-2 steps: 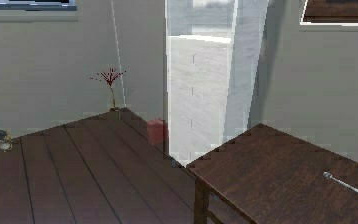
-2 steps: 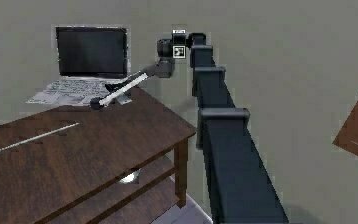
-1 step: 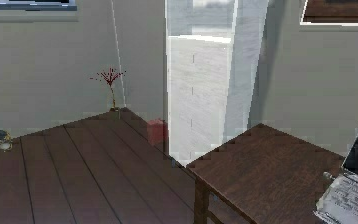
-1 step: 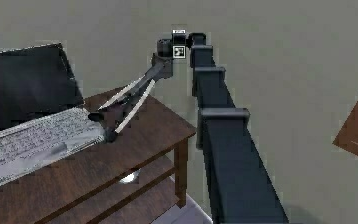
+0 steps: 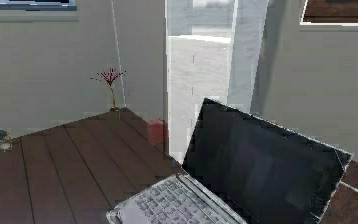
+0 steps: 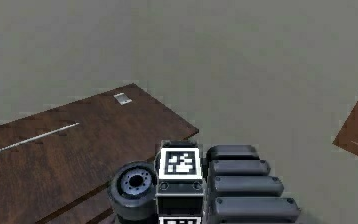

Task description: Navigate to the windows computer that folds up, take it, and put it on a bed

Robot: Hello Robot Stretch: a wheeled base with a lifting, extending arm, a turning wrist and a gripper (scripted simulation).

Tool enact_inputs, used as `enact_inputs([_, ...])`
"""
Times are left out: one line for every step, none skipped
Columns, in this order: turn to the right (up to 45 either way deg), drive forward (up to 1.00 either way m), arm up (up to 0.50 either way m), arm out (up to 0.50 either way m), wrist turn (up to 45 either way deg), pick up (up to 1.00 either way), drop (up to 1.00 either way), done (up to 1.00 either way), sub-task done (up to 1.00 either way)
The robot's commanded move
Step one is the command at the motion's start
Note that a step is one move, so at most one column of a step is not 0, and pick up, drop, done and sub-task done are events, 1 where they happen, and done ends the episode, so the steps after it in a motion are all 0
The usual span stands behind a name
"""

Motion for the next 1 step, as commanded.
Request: enact_inputs([-45.0,0.0,0.0,0.0,0.0,0.0,0.0,0.0,0.0])
